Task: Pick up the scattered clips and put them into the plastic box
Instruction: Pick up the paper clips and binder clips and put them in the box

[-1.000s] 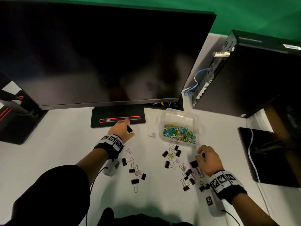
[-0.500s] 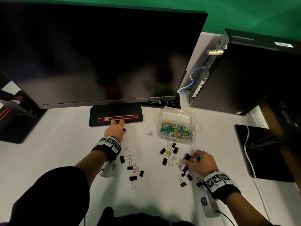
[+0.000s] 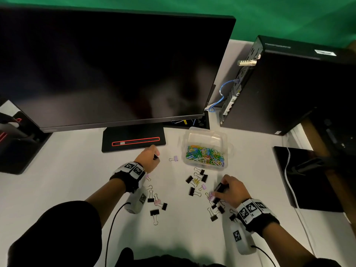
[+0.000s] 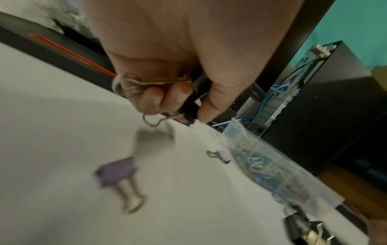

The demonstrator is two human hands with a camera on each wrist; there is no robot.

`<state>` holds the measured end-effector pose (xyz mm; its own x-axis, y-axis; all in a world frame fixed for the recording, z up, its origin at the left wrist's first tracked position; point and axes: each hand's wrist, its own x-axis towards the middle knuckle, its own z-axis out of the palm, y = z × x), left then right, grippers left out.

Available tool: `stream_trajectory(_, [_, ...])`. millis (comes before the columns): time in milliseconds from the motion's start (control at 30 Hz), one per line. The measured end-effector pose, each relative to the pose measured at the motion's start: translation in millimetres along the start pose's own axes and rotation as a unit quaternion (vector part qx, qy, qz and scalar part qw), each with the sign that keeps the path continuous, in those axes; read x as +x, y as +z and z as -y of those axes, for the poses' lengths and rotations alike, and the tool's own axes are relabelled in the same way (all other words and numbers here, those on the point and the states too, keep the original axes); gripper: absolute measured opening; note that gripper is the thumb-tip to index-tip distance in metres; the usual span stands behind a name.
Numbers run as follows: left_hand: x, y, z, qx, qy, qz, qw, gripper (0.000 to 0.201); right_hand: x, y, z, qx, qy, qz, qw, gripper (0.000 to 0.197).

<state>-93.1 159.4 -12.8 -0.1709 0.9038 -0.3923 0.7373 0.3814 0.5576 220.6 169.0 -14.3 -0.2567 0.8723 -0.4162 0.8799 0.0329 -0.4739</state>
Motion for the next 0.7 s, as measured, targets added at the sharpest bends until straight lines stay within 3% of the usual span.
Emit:
stream_trajectory(133, [9.8, 0.4, -33.9, -0.052, 0.050, 0.042, 0.997, 0.013, 0.0, -7.4, 1.2, -0.016, -0.009, 0.040, 0.999, 0.034])
stream_trajectory(267, [28.2, -1.4, -77.9, -0.063, 0.078, 0.030, 0.995, 0.029, 19.1, -38.3, 10.7, 0.021, -0.025, -0.012, 0.999, 0.023])
stream_trajectory(500, [69.2, 8.8, -137.1, -0.031, 0.114, 0.004, 0.993, 0.019, 84.2, -89.9, 42.9, -0.017, -0.042, -0.075, 0.996, 0.022])
stream_trajectory(700, [88.9, 27.1, -159.6, 0.060, 0.127, 0.066, 0.988, 0.051, 124.1, -94.3, 57.6, -0.064, -0.017, -0.049, 0.997, 0.019])
